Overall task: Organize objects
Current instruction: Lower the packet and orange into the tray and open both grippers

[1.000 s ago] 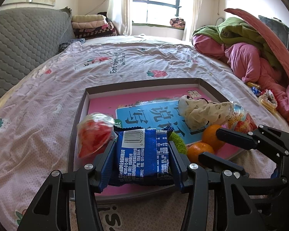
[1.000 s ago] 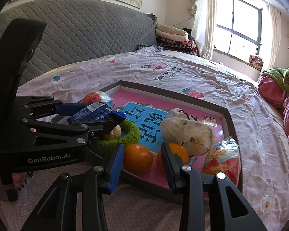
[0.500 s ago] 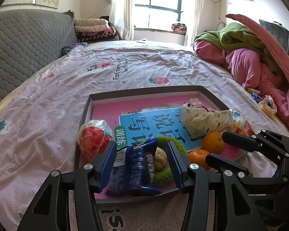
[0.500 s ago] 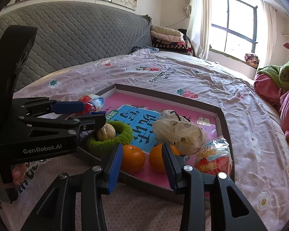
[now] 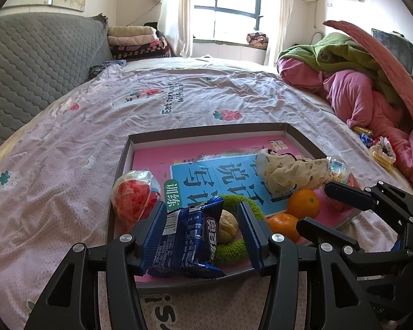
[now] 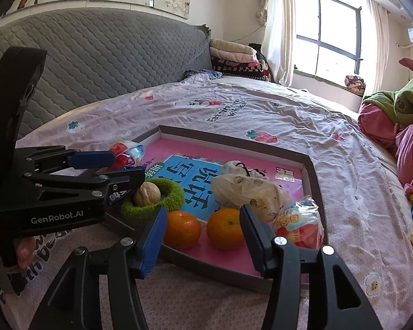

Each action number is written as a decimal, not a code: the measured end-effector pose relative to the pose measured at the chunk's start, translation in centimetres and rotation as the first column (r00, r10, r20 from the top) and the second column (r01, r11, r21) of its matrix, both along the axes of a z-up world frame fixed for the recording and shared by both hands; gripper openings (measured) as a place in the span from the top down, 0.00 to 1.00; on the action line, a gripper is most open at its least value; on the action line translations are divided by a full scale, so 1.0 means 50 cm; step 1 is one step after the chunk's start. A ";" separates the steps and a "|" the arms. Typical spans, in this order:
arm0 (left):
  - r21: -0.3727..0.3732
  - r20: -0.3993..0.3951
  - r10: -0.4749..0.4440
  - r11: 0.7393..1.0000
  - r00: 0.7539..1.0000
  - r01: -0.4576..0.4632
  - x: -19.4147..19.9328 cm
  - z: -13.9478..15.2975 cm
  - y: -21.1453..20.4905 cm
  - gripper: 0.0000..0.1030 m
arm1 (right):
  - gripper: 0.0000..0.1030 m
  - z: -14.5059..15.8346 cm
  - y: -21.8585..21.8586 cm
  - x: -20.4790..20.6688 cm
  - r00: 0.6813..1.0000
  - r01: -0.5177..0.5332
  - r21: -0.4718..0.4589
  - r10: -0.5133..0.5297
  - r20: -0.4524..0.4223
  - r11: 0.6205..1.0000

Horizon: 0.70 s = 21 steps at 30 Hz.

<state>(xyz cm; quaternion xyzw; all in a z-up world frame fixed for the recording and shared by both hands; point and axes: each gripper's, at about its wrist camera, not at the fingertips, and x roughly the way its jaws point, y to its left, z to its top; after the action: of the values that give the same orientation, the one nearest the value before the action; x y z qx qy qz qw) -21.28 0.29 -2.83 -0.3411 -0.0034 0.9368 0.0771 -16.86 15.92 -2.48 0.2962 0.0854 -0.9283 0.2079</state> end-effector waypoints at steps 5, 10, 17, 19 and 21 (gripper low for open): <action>-0.003 -0.006 0.002 1.000 1.000 -0.002 0.004 0.006 0.001 0.38 | 0.45 0.001 0.004 0.002 1.000 0.009 -0.008 -0.009 -0.002 1.000; -0.002 -0.017 0.001 1.000 1.000 -0.001 0.012 0.016 0.001 0.36 | 0.44 0.005 0.008 0.004 1.000 0.017 -0.022 -0.017 -0.008 1.000; -0.012 -0.020 -0.002 1.000 1.000 0.002 0.027 0.025 0.012 0.35 | 0.39 0.026 0.022 0.011 0.999 0.031 -0.065 -0.033 -0.031 0.997; -0.016 -0.024 0.000 1.000 1.000 -0.001 0.029 0.028 0.015 0.35 | 0.38 0.031 0.025 0.013 0.999 0.033 -0.071 -0.036 -0.036 0.997; -0.018 -0.029 0.004 1.000 1.000 -0.005 0.033 0.031 0.014 0.35 | 0.37 0.037 0.030 0.013 0.998 0.037 -0.082 -0.040 -0.042 0.996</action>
<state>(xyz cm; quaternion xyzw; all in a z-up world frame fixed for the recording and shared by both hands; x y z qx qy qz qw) -19.65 0.99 -1.26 -0.3282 0.0055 0.9419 0.0718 -16.20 17.42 -0.62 0.2688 0.0463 -0.9411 0.1999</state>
